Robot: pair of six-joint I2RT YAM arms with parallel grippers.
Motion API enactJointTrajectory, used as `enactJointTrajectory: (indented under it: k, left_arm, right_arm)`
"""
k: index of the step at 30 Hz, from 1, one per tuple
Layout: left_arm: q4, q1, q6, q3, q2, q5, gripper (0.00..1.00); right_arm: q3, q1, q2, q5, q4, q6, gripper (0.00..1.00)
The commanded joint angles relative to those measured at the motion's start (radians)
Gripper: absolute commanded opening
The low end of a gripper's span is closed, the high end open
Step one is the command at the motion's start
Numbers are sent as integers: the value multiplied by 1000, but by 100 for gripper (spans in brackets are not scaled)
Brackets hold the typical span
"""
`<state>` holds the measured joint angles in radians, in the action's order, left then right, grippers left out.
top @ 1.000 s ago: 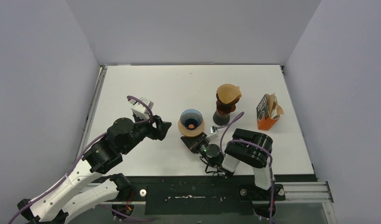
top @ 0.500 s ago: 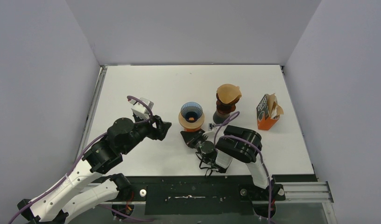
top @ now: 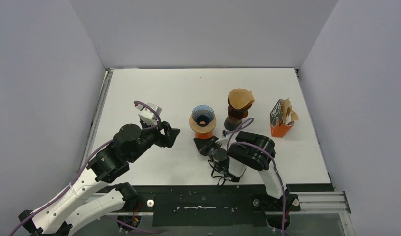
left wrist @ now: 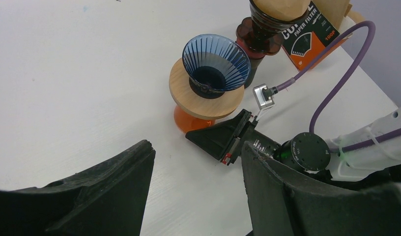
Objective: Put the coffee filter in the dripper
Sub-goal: Move the coffee server to the center of the board.
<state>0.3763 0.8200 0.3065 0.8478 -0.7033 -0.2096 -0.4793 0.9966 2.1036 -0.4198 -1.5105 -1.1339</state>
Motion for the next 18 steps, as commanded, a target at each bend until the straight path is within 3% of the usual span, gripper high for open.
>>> enactJointTrajectory:
  k: [1,18]
  left_arm:
    - [-52,-8,0,0,8,-6,63]
    - [-40,-18,0,-1,3,-63,63]
  right_arm:
    - [57,13,-50,-33,-123,32,0]
    - [312,39,-319,22,-28,-4,0]
